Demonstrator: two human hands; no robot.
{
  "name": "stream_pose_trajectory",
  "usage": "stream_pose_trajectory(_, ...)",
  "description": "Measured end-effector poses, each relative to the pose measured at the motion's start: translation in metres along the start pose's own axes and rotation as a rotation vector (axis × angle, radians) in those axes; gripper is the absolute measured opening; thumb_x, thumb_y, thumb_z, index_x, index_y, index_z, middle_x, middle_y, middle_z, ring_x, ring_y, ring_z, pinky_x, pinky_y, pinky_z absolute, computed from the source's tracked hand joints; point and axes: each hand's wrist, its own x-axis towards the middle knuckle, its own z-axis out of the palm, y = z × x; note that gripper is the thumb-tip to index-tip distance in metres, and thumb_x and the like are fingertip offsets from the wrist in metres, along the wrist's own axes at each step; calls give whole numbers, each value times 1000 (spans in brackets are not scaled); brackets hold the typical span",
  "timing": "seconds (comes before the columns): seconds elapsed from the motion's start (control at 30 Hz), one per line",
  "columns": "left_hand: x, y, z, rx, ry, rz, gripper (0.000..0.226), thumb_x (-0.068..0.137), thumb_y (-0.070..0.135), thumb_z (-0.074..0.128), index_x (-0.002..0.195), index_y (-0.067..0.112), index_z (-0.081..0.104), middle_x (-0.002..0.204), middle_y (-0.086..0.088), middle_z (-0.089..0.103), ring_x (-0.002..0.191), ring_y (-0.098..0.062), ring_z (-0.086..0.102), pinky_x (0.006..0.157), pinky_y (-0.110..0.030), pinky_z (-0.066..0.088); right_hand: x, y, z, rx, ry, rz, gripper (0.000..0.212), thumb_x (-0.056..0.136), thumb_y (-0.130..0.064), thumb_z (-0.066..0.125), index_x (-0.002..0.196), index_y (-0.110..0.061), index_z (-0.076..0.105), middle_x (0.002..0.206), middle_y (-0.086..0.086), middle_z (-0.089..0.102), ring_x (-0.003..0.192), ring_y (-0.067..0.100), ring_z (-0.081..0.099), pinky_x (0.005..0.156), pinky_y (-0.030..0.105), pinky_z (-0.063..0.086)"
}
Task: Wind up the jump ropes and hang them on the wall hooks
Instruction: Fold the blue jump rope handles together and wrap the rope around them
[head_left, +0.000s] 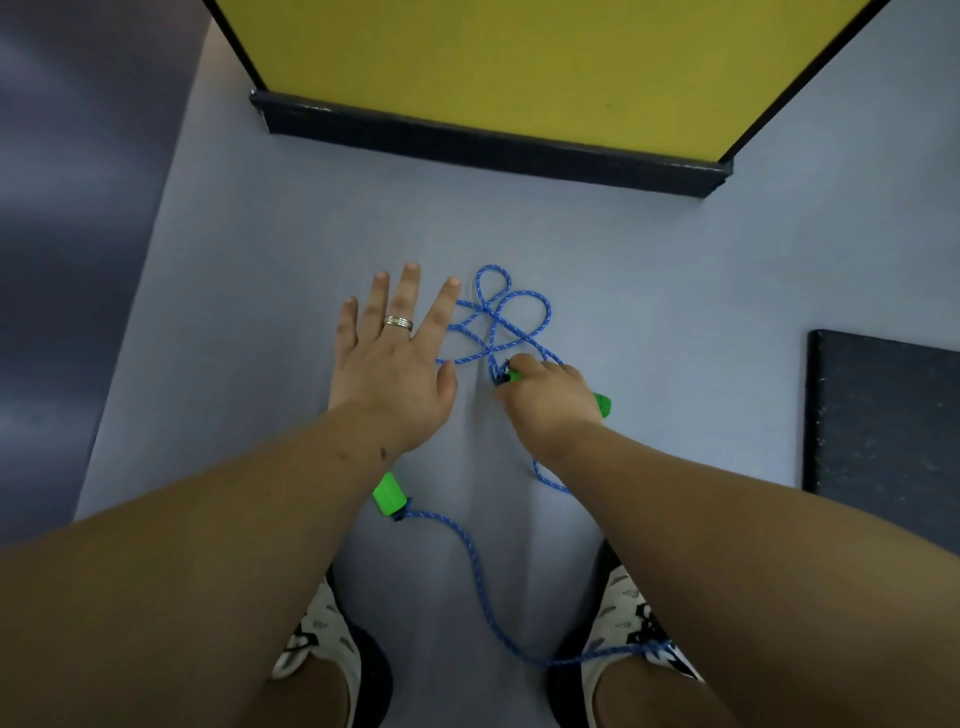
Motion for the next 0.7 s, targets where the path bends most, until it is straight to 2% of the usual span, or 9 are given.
stream_pose_trajectory(0.1,-1,4,-10,-32,-3,6,88,93,45,45,157,38,-15,169,-5,-10,156,-33,-6,125,-55,3,-7,-1,-17,153,174,30,32,85,-12,61,107,-34,69,115,-8,58,98,24,61,99,37,37)
stream_pose_trajectory(0.23,-6,9,-30,-81,-6,15,94,89,39,49,156,39,-18,170,-4,-7,156,-30,-3,125,-52,5,-18,-10,-55,617,243,215,25,85,-9,56,97,-28,47,96,-7,61,79,24,60,70,37,51)
stream_pose_trajectory(0.33,-9,12,-55,-114,-11,34,100,85,32,53,155,39,-18,170,-1,-4,156,-29,0,125,-50,6,-30,-15,-92,937,238,254,44,84,-5,61,117,-30,50,94,-7,58,78,15,61,64,31,54)
stream_pose_trajectory(0.4,-10,14,-76,-144,-23,46,102,84,30,55,157,36,-16,170,0,-4,156,-27,-1,126,-48,6,-39,-17,-117,1116,200,252,47,83,5,62,121,-22,59,95,-6,61,79,12,62,60,16,50)
stream_pose_trajectory(0.47,-10,16,-97,-193,-33,64,104,81,32,56,158,33,-12,170,1,-2,157,-26,0,126,-45,7,-51,-17,-141,1223,183,240,46,80,11,64,116,-17,67,101,-5,65,89,14,65,64,12,49)
stream_pose_trajectory(0.53,-10,18,-116,-257,-43,79,105,75,42,53,160,31,-7,170,1,5,157,-24,3,126,-44,10,-66,-20,-162,1267,181,217,46,78,11,67,114,-18,70,106,-3,66,96,15,66,72,16,52)
stream_pose_trajectory(0.6,-10,22,-133,-313,-42,91,107,68,50,48,161,29,-1,169,0,13,156,-23,7,125,-43,15,-81,-24,-181,1290,193,198,45,77,11,66,111,-19,70,107,-1,67,94,15,66,72,20,54)
stream_pose_trajectory(0.7,-14,30,-157,-434,-60,116,105,71,45,59,160,28,8,164,-4,29,154,-23,19,121,-43,26,-103,-32,-206,1293,232,171,44,76,13,62,105,-21,70,104,-1,68,89,17,65,72,27,57)
